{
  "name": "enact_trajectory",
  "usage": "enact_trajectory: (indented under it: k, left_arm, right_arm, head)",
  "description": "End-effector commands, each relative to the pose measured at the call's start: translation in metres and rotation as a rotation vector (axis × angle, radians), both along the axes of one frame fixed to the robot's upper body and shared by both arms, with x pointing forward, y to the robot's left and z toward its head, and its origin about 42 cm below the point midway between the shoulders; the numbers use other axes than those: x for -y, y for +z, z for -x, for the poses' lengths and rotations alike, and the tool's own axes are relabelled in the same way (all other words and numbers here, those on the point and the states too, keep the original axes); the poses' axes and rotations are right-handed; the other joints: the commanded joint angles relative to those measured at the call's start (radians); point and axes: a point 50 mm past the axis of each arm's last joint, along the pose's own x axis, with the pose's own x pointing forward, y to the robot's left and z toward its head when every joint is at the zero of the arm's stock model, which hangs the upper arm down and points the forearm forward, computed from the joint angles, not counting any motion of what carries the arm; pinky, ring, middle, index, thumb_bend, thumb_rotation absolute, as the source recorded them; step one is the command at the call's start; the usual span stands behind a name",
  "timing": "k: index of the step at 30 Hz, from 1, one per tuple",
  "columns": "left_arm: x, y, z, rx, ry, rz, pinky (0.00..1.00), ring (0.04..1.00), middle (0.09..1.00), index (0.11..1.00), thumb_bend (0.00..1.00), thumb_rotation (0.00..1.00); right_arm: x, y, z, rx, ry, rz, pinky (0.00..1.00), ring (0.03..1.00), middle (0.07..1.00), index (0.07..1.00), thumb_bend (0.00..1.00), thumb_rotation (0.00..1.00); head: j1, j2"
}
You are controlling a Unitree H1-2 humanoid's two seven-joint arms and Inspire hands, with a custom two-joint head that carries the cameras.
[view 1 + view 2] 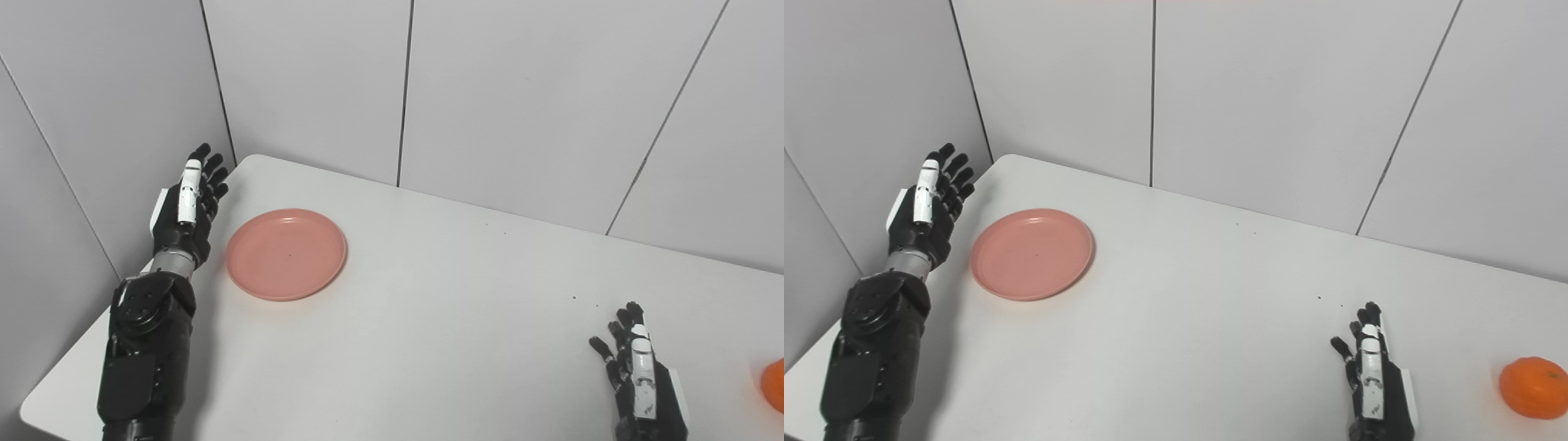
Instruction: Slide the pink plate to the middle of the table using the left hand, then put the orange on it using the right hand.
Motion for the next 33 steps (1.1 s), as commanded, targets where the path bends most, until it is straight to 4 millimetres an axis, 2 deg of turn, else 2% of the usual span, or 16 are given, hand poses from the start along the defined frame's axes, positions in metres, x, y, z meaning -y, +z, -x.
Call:
enact_trajectory:
  k: [1,24,33]
  left_arm:
    - [-0.010,0.020,-0.001,0.084,0.016,-0.038,0.98,0.960,0.957,0.945,0.30,1.00]
    - [-0.019,-0.008,-0.001,0.043,0.009,0.020,1.00,0.975,0.975,0.961,0.29,1.00]
    - [-0.016,-0.030,-0.005,0.011,-0.008,0.026,0.99,0.966,0.967,0.956,0.29,1.00]
  right_arm:
    - [0.005,0.003,-0.002,0.007,0.002,0.001,1.00,1.000,1.000,1.000,0.20,1.00]
    - [0.006,0.003,-0.002,0.000,-0.001,0.007,1.00,1.000,1.000,1.000,0.18,1.00]
    - [0.007,0.003,-0.002,0.004,-0.003,-0.001,1.00,1.000,1.000,1.000,0.19,1.00]
  head:
    - [0.002,0.000]
    - [0.007,0.001]
    - [0.006,-0.002]
